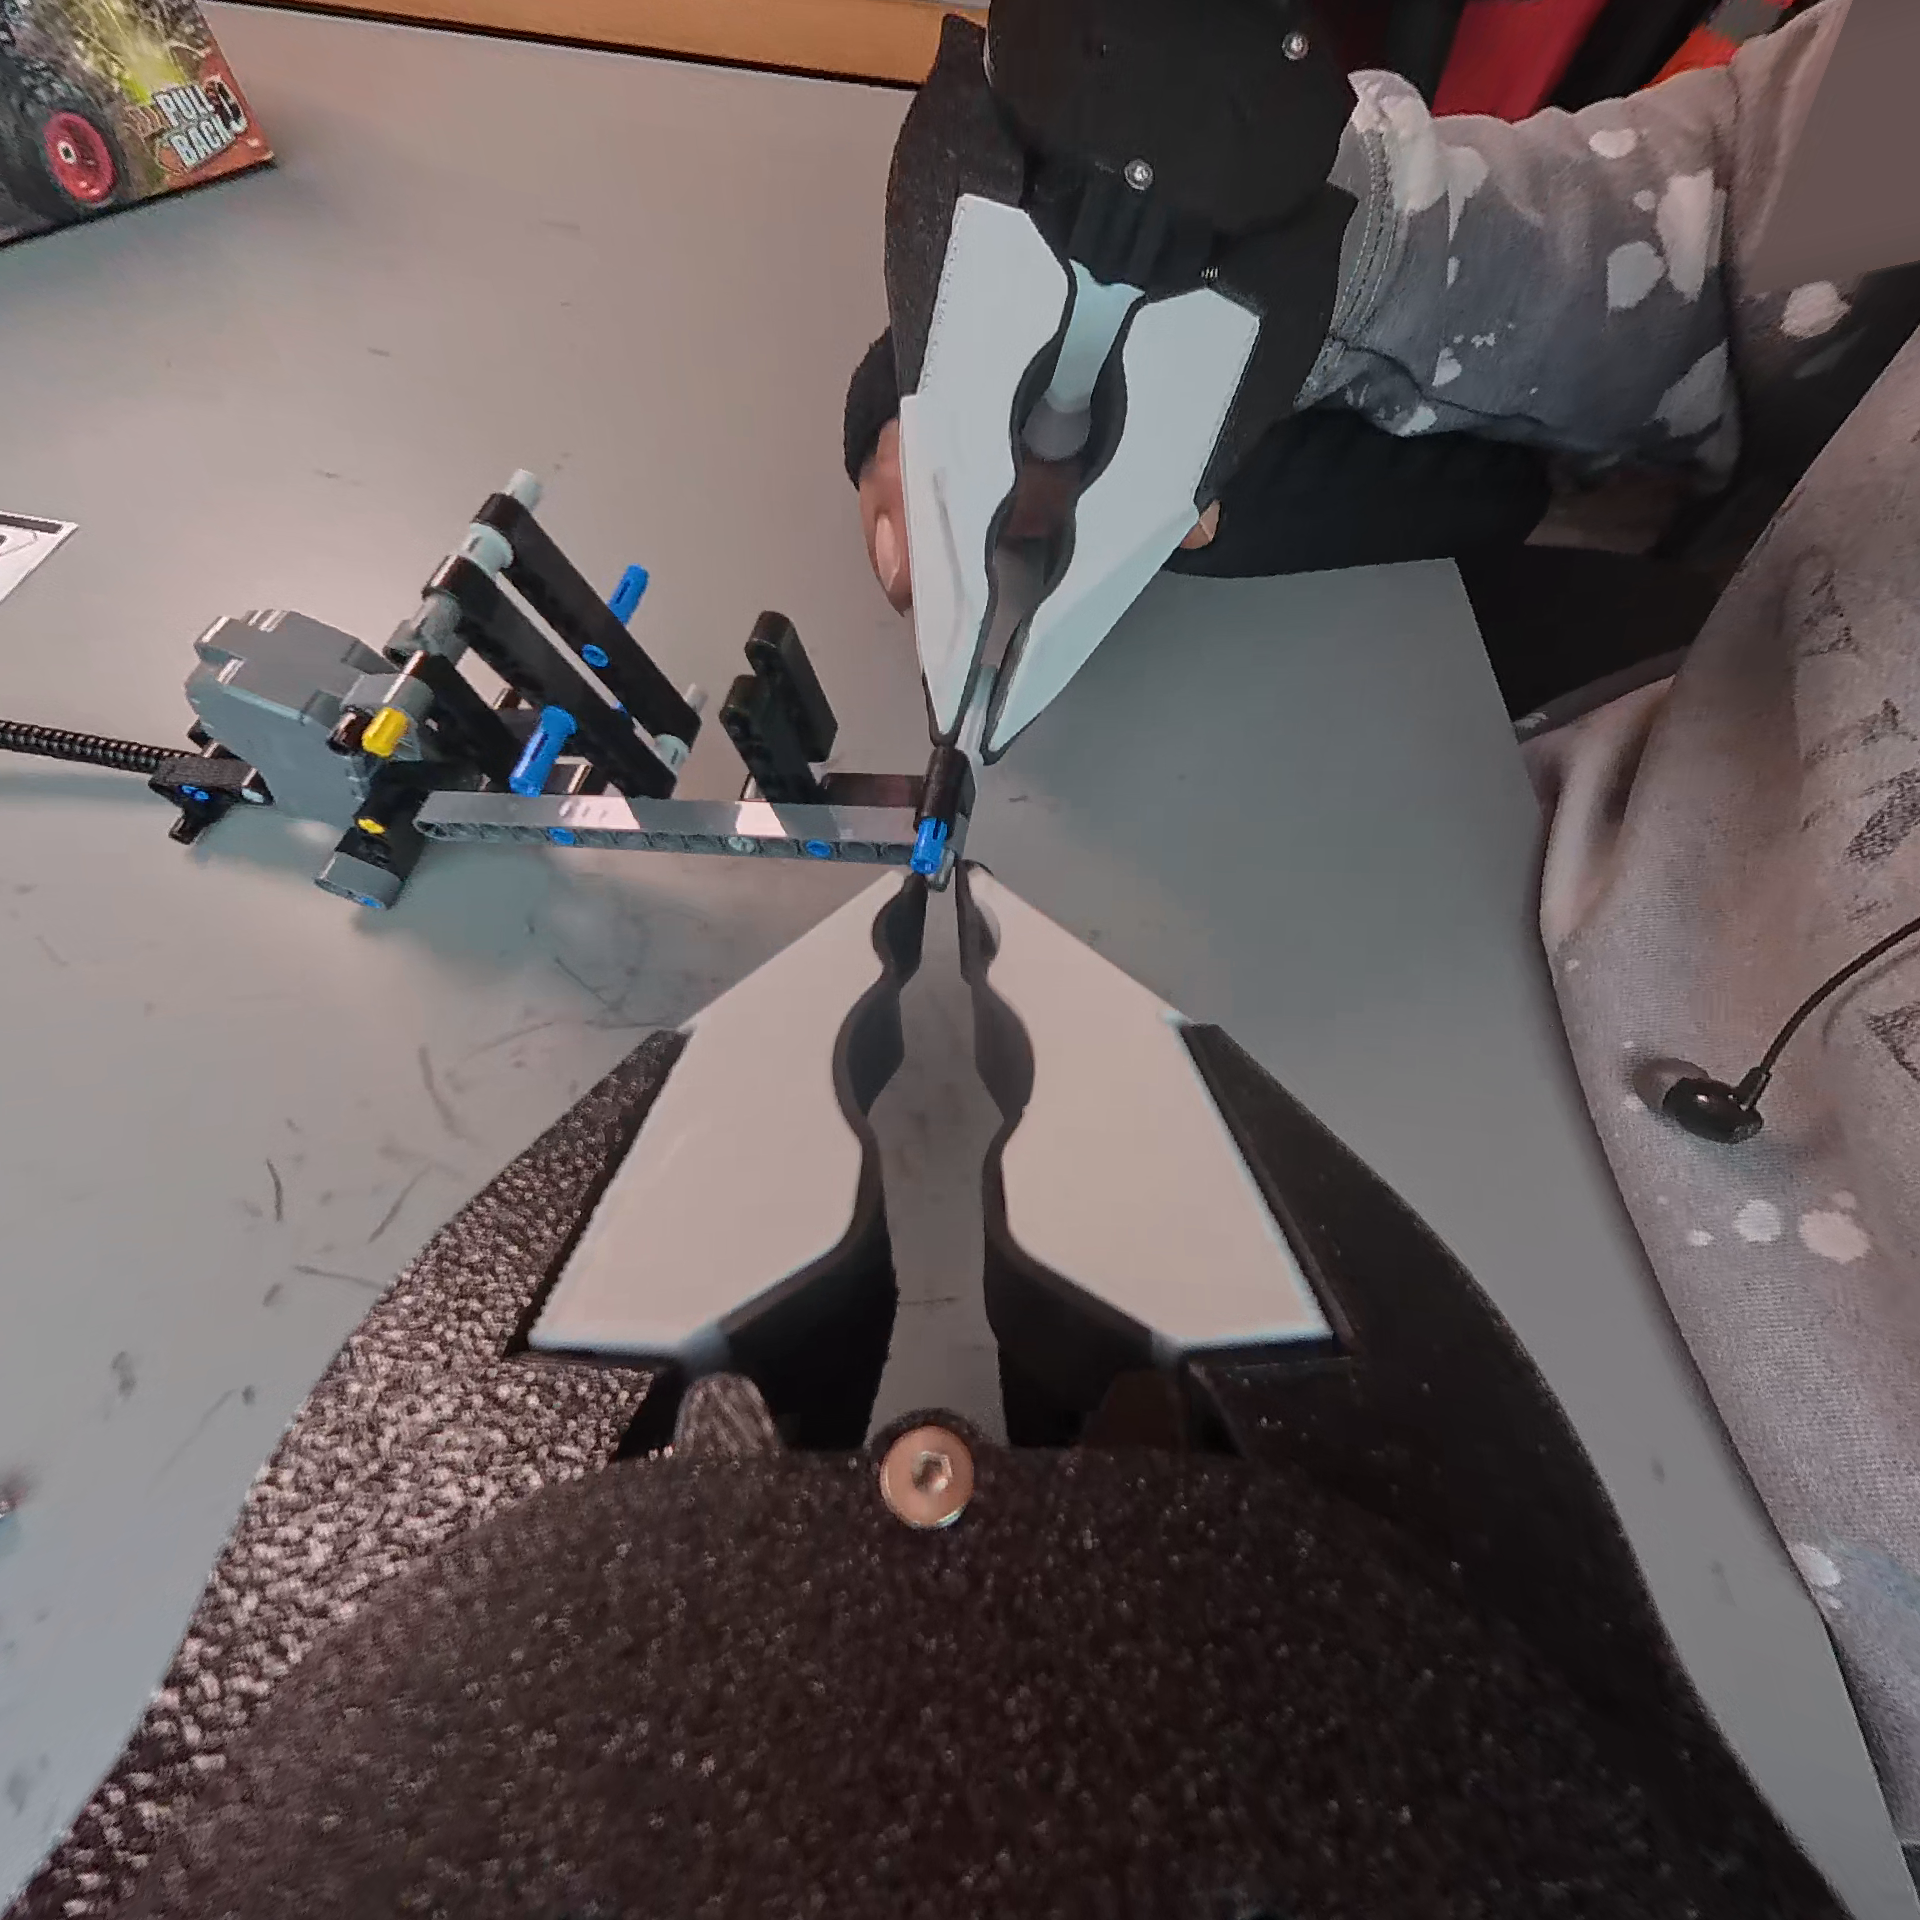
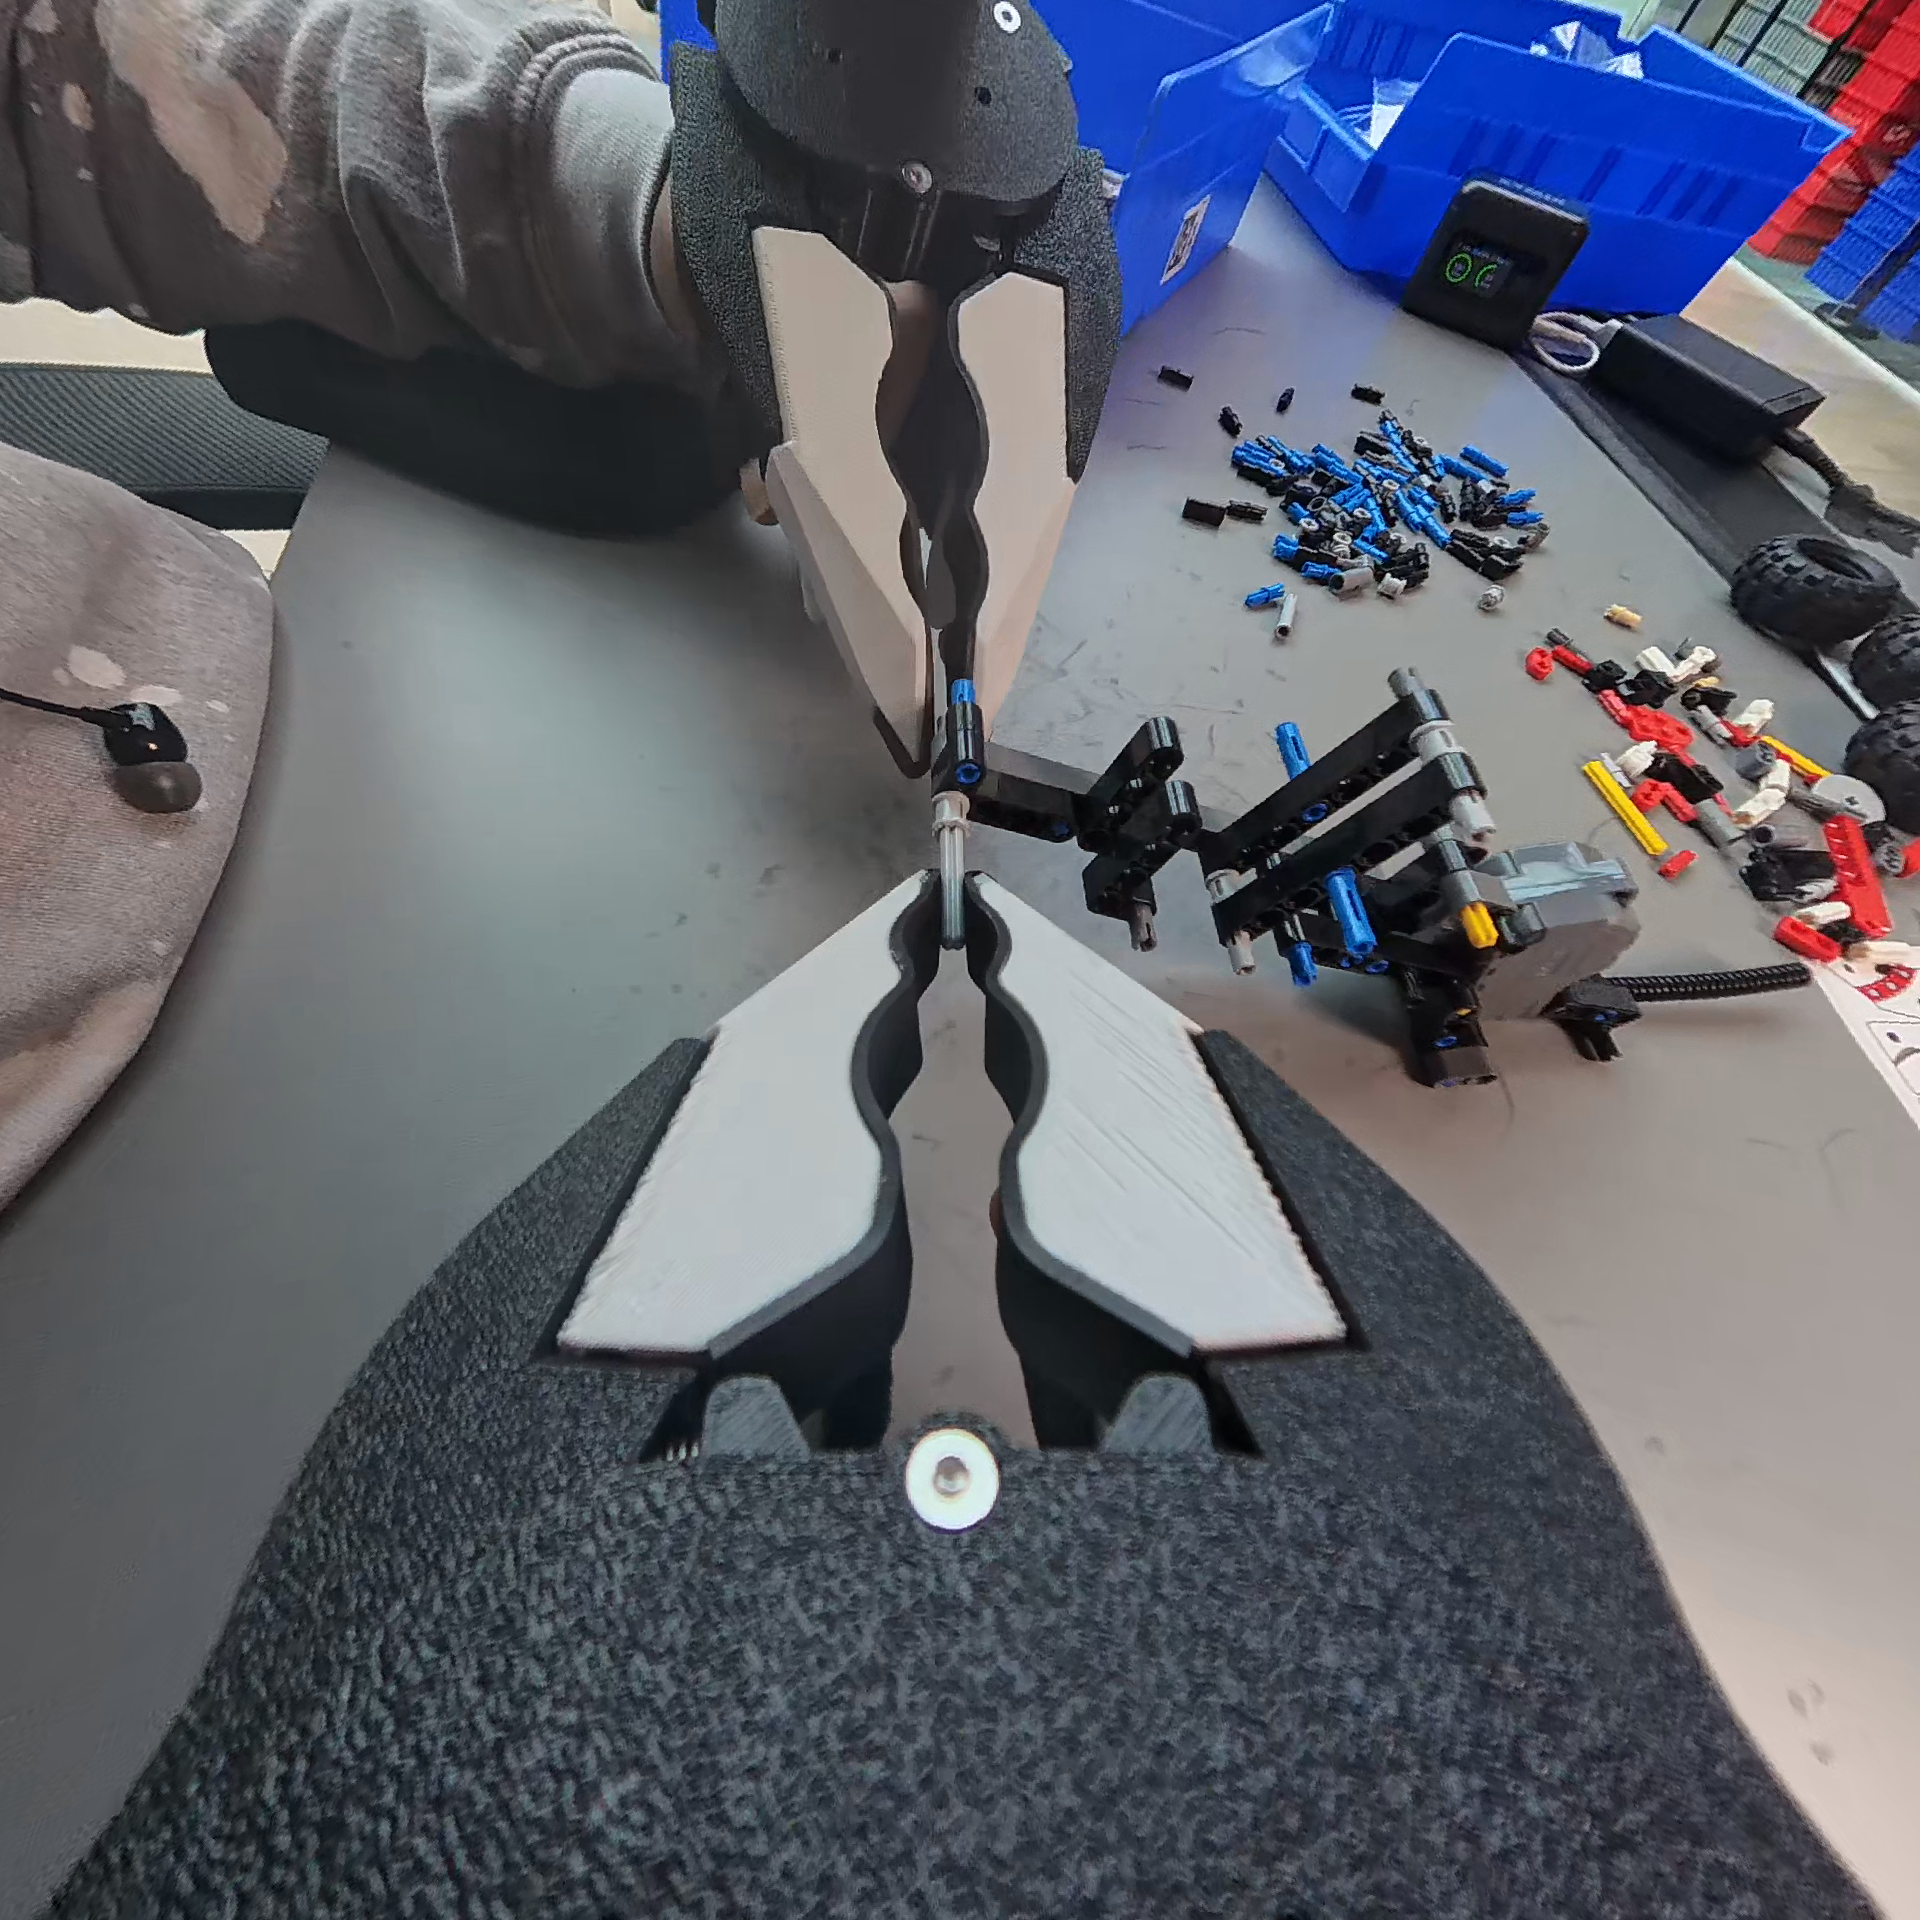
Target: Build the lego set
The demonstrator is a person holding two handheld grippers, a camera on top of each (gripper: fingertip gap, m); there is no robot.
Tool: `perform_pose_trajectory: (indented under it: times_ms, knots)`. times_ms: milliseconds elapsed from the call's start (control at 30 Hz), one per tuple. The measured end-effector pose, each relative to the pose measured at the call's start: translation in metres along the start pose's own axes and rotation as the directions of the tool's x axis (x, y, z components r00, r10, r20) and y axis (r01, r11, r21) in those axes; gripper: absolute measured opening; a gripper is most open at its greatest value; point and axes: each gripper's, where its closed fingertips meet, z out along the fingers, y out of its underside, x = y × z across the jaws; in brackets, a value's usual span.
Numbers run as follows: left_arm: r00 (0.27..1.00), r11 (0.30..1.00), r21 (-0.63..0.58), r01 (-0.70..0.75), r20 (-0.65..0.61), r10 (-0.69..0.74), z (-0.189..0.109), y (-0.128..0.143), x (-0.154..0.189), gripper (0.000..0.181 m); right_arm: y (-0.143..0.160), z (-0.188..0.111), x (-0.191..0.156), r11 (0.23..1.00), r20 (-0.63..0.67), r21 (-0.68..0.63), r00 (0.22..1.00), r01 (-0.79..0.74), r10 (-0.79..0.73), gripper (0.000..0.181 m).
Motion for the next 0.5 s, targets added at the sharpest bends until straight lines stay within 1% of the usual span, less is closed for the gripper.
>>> perform_pose_trajectory:
  times_ms: [233, 500]
  knots:
    - [1.0, 0.999, -0.045, -0.01, 0.003, 0.011, 0.0044, 0.008, 0.0002, 0.009, 0.0081, 0.0036, -0.0027, 0.998, 0.008, -0.055, 1.0, 0.027, -0.027, 0.003]
    - [1.0, 0.999, -0.039, -0.005, 0.002, 0.005, 0.0068, 0.0088, 0.0, 0.009, 0.011, 0.0031, -0.0017, 0.997, -0.002, -0.071, 0.999, 0.034, -0.034, 0.003]
